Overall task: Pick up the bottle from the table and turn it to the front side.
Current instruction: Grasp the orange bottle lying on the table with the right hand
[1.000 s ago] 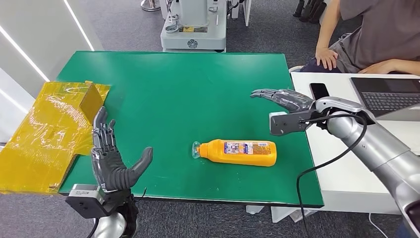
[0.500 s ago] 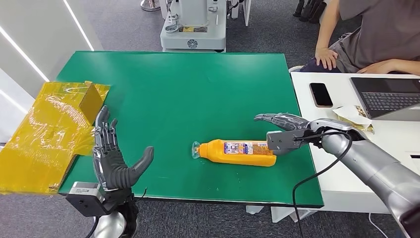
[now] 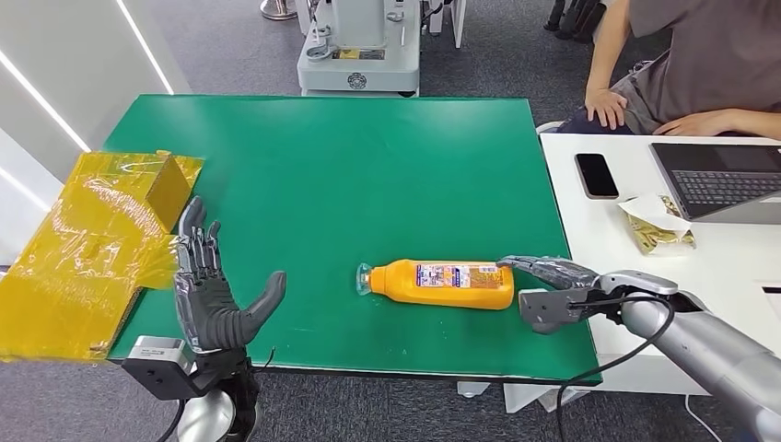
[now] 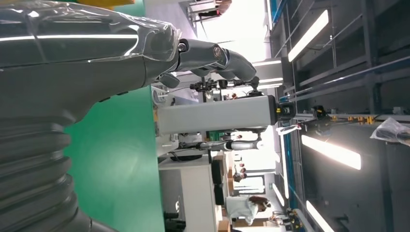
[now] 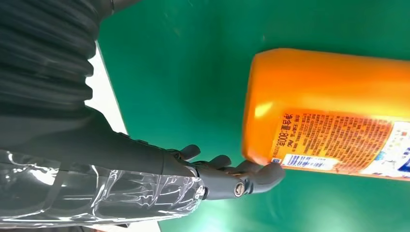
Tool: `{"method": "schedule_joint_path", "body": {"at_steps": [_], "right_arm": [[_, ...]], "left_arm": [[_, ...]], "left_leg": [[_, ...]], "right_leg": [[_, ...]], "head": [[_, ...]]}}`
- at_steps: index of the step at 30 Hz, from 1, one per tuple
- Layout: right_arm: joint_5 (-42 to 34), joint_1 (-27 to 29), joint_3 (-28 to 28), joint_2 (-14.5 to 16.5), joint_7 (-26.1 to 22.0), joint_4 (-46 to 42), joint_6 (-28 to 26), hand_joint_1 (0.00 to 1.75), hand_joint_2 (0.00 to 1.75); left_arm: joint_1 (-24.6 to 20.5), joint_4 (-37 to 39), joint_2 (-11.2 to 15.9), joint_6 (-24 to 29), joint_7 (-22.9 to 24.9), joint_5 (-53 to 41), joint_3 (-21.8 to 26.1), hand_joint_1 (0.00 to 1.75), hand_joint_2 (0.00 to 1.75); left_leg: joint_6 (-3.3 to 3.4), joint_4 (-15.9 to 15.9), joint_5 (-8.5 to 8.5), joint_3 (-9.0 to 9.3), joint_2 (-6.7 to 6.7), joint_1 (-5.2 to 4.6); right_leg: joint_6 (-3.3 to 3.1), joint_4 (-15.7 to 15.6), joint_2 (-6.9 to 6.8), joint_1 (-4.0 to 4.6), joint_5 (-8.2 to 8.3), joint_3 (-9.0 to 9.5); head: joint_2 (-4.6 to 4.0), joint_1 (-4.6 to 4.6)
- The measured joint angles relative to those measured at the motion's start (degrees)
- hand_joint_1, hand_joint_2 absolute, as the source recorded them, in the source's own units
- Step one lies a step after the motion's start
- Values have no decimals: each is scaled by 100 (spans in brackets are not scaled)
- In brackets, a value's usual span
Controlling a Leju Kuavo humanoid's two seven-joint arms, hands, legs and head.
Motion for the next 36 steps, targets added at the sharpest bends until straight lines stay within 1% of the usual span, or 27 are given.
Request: {"method": "schedule_joint_path", "body": {"at_steps": [4, 9, 16, 20, 25, 30, 32, 36], "right_arm": [[86, 74, -88, -116, 15, -126, -85, 0, 175], [499, 44, -271, -138, 12, -195, -336, 0, 175], [833, -382, -523, 11, 5, -135, -402, 0, 175], [934, -691, -563, 177, -83, 17, -405, 0, 175], [1125, -1049, -578, 585, -250, 375, -454, 0, 175], [1145, -1165, -577, 1088, -399, 745, -572, 0, 175], [1174, -1173, -578, 1377, -477, 990, -665, 0, 175], [1310, -1174, -572, 2113, -602, 1692, -870, 0, 175]], "left_arm": [[-53, 50, 18, 0, -28, 12, -19, 0, 175], [-94, 98, 43, 0, -66, 30, -82, 0, 175], [-182, 168, 45, 0, -69, 31, -97, 0, 175], [-208, 215, 42, 0, -70, 31, -97, 0, 175], [-211, 231, 38, 0, -80, 15, -97, 0, 175], [-211, 231, 37, -6, -84, -6, -97, 0, 175], [-217, 231, 35, -22, -84, -24, -97, 0, 175], [-289, 235, 5, -54, -83, -73, -97, 0, 175]], "left_leg": [[0, 0, 0, 1, 0, 1], [0, -1, 1, 0, 1, 0], [0, 0, 2, -2, -5, 1], [0, 0, 3, -1, 1, 0], [-1, -1, 4, 1, 0, 2], [-3, -2, 4, 1, 0, 3], [-3, -3, 4, 2, 3, 3], [-3, -3, 5, 7, 11, 3]], "right_leg": [[0, 0, 0, 0, 0, 0], [0, 4, 0, 0, 0, 1], [0, 6, -5, 0, 0, 2], [0, 7, 0, 0, 1, 1], [-1, 7, 1, 1, 1, 1], [-1, 8, 0, 3, 0, 2], [-1, 8, 4, 4, 0, 2], [-2, 9, 15, 4, 1, 1]], "head": [[0, 1], [0, 1], [0, 1], [0, 0], [0, 1], [0, 1], [0, 1], [0, 0]]}}
